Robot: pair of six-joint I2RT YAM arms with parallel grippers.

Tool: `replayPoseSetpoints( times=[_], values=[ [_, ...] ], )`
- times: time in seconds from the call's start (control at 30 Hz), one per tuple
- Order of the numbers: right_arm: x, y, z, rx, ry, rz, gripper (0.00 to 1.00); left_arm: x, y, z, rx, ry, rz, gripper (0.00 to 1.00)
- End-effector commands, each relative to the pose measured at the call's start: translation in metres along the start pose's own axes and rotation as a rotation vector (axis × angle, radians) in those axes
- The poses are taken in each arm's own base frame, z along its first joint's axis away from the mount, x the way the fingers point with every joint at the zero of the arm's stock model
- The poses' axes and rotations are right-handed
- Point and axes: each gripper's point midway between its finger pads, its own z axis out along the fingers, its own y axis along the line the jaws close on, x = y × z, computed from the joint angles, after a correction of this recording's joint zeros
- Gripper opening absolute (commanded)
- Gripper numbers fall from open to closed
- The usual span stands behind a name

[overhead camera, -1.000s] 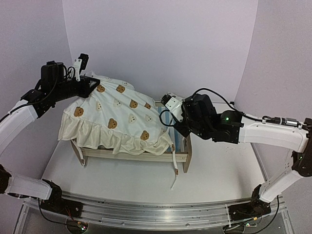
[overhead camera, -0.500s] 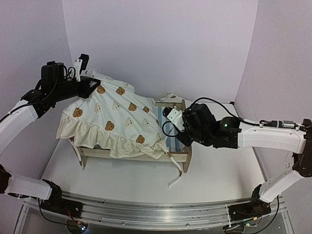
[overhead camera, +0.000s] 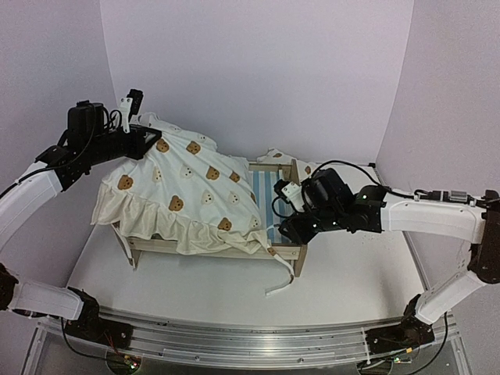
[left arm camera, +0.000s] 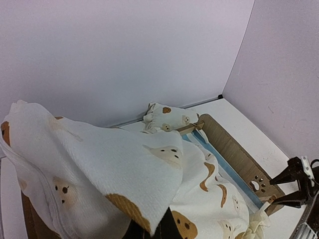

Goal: Set up the pet bed

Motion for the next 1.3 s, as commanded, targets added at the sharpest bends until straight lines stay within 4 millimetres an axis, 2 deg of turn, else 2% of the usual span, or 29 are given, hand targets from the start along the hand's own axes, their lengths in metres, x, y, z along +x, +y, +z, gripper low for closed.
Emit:
replayPoseSetpoints(
  times=[0.0, 0.07, 0.1, 0.13, 0.2, 0.27, 0.33, 0.43, 0.6, 0.7, 0.77, 0.83, 0.9, 1.0, 1.1, 1.27],
  values=[
    [-0.043, 0.030, -0.038, -0.331, -0.077, 0.204, 0.69, -0.028, -0.006, -0.009, 0.016, -0.105, 0.021, 0.00],
    [-0.063, 0.039, -0.053, -0.455, -0.109, 0.221, 0.80, -0.027, -0.005, -0.010, 0.014, -0.103, 0.017, 0.00],
    [-0.073, 0.043, -0.060, -0.524, -0.117, 0.237, 0.92, -0.027, -0.005, -0.010, 0.014, -0.104, 0.016, 0.00],
    [-0.081, 0.046, -0.063, -0.566, -0.121, 0.247, 0.97, -0.027, -0.005, -0.010, 0.014, -0.106, 0.015, 0.00],
    [-0.098, 0.043, -0.058, -0.568, -0.130, 0.273, 0.98, -0.026, -0.005, -0.010, 0.014, -0.108, 0.014, 0.00],
    [-0.116, 0.032, -0.041, -0.514, -0.138, 0.321, 0.98, -0.026, -0.005, -0.010, 0.014, -0.107, 0.013, 0.00],
    [-0.132, 0.019, -0.016, -0.449, -0.135, 0.398, 0.96, -0.026, -0.005, -0.010, 0.014, -0.106, 0.014, 0.00],
    [-0.146, 0.012, 0.022, -0.408, -0.116, 0.472, 0.95, -0.027, -0.005, -0.010, 0.012, -0.108, 0.013, 0.00],
    [-0.141, 0.002, 0.072, -0.349, -0.085, 0.499, 0.95, -0.027, -0.004, -0.012, 0.004, -0.109, 0.008, 0.00],
    [-0.130, 0.009, 0.093, -0.381, -0.040, 0.507, 0.93, -0.025, -0.003, -0.011, -0.001, -0.104, 0.005, 0.00],
    [-0.120, 0.021, 0.103, -0.447, 0.000, 0.526, 0.83, -0.022, -0.001, -0.010, -0.006, -0.099, 0.000, 0.00],
    [-0.116, 0.027, 0.105, -0.492, 0.019, 0.547, 0.55, -0.014, 0.002, -0.006, -0.017, -0.082, -0.013, 0.00],
    [-0.116, 0.017, 0.100, -0.467, 0.005, 0.573, 0.28, -0.004, 0.008, 0.000, -0.037, -0.058, -0.026, 0.00],
    [-0.123, -0.008, 0.081, -0.368, -0.067, 0.558, 0.03, 0.007, 0.014, 0.008, -0.059, -0.035, -0.036, 0.00],
    [-0.127, -0.024, 0.056, -0.287, -0.131, 0.489, 0.00, 0.007, 0.017, 0.018, -0.057, -0.046, -0.021, 0.00],
    [-0.119, -0.047, 0.023, -0.135, -0.153, 0.414, 0.00, 0.003, 0.018, 0.033, -0.038, -0.074, 0.017, 0.00]
  ],
)
